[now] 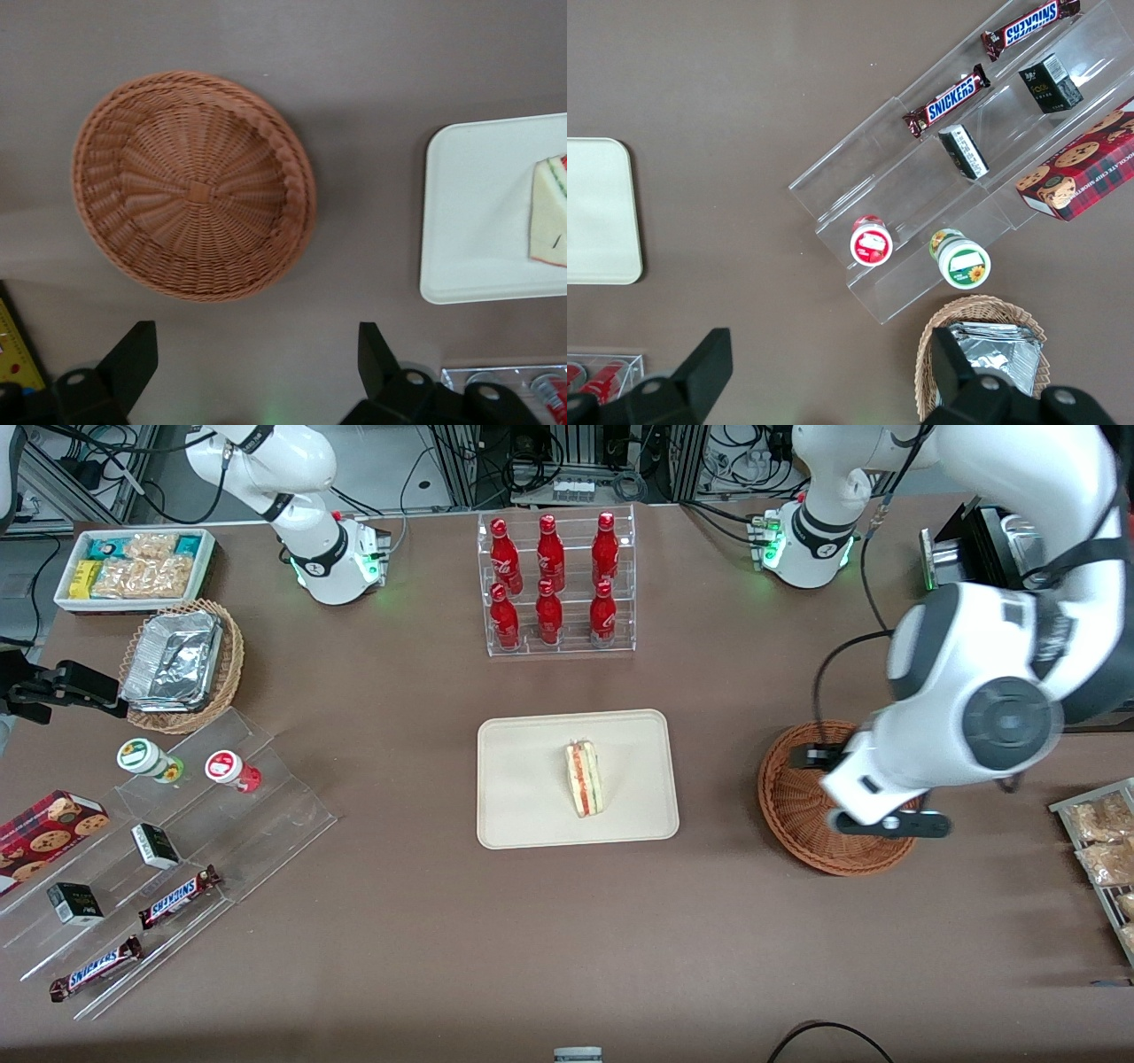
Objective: Place sandwich from basket to tray
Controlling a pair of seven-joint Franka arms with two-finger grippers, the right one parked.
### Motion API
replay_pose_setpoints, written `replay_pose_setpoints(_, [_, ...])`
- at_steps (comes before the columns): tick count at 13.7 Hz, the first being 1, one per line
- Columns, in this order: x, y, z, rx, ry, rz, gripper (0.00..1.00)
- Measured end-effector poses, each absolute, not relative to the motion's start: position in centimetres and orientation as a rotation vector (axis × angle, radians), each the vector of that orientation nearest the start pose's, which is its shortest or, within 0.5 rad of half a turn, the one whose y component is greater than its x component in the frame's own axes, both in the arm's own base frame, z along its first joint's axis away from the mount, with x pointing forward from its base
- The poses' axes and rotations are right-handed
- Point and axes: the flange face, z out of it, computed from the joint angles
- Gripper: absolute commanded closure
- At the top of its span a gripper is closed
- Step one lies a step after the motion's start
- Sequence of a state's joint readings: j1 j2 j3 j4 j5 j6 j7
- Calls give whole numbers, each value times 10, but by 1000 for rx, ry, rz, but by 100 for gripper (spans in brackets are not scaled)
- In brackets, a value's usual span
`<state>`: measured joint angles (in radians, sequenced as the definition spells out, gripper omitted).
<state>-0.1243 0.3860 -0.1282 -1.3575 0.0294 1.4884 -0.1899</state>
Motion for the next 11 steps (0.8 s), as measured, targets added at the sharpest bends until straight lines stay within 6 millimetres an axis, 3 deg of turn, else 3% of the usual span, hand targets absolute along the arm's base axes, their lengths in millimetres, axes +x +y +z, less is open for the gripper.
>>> replay_pose_setpoints(7, [593,-71,538,-3092,39,343,0])
replay_pose_setpoints(11, [555,-55,569,-3082,37,340,0])
